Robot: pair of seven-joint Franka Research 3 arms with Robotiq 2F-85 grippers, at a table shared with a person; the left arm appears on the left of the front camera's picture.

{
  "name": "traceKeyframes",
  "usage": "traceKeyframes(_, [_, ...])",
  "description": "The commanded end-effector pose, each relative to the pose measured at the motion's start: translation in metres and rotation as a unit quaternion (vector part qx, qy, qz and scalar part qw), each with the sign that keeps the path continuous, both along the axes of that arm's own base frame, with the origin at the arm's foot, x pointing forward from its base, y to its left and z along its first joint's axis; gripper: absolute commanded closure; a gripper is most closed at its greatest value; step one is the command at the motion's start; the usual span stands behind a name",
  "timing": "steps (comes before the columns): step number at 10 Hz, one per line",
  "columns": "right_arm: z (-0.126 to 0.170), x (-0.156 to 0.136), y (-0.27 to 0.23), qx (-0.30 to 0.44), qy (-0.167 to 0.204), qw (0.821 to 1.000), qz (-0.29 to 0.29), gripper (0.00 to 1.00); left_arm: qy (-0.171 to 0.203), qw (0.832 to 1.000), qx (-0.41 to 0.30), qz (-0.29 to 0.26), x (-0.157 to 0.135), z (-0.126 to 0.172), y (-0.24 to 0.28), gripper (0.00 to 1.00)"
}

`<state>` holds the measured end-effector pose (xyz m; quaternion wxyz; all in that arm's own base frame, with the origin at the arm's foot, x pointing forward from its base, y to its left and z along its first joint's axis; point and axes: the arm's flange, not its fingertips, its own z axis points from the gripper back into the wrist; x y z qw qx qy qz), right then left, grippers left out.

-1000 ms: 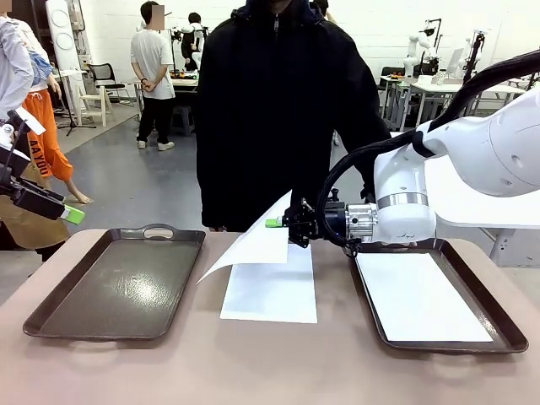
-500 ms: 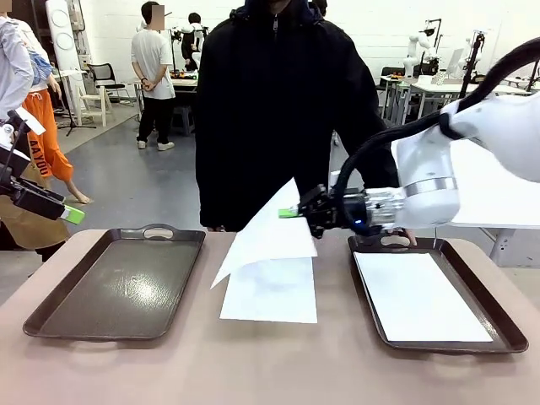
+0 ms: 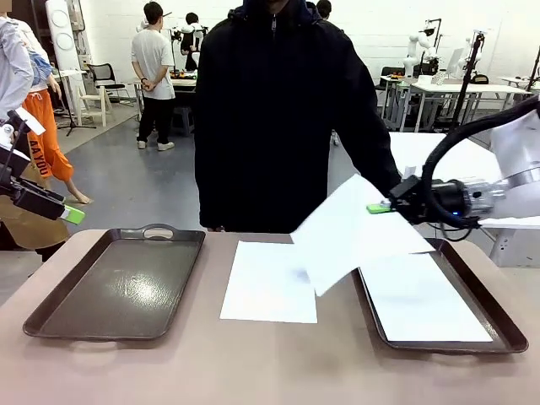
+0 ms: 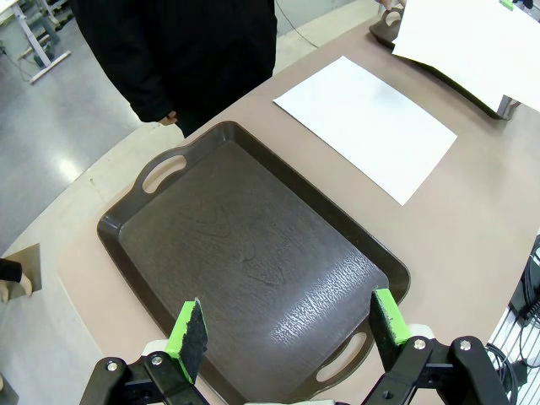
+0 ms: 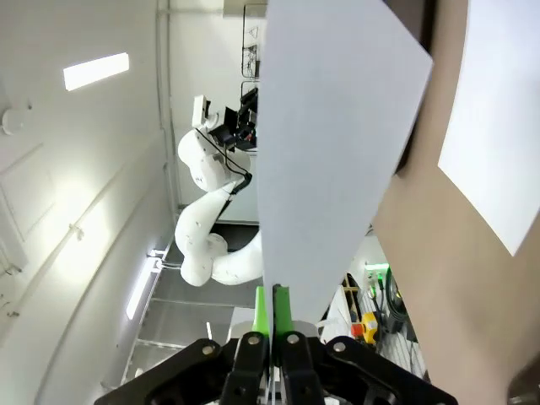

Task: Sort the A4 documents.
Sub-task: Place the A4 Paper in the designated Handle tray.

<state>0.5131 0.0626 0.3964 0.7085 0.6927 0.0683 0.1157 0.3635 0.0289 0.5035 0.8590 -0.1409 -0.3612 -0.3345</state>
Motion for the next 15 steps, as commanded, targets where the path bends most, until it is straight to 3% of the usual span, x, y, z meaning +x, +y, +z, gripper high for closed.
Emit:
traceKeyframes(1, [0.002,0.005,-0.019,-0.004,-0.042,0.999,0.005,0.99,-0.003,1.000,-0.002,-0.011,0.001,-0.002,0.003,0.00])
traceKeyframes(4, [-0.005,0.005,-0.055,-0.043,-0.075,0.996,-0.016,0.99,-0.003,1.000,-0.002,-0.011,0.001,-0.002,0.003,0.00])
traceKeyframes(11, [-0.053,0.015,-0.109,-0.129,-0.067,0.986,-0.084,0.99,-0.003,1.000,-0.002,-0.011,0.001,-0.002,0.003,0.00])
traceKeyframes(15, [-0.071,0.023,-0.142,-0.169,-0.036,0.981,-0.094,0.99,-0.003,1.000,-0.002,-0.011,0.001,-0.002,0.003,0.00])
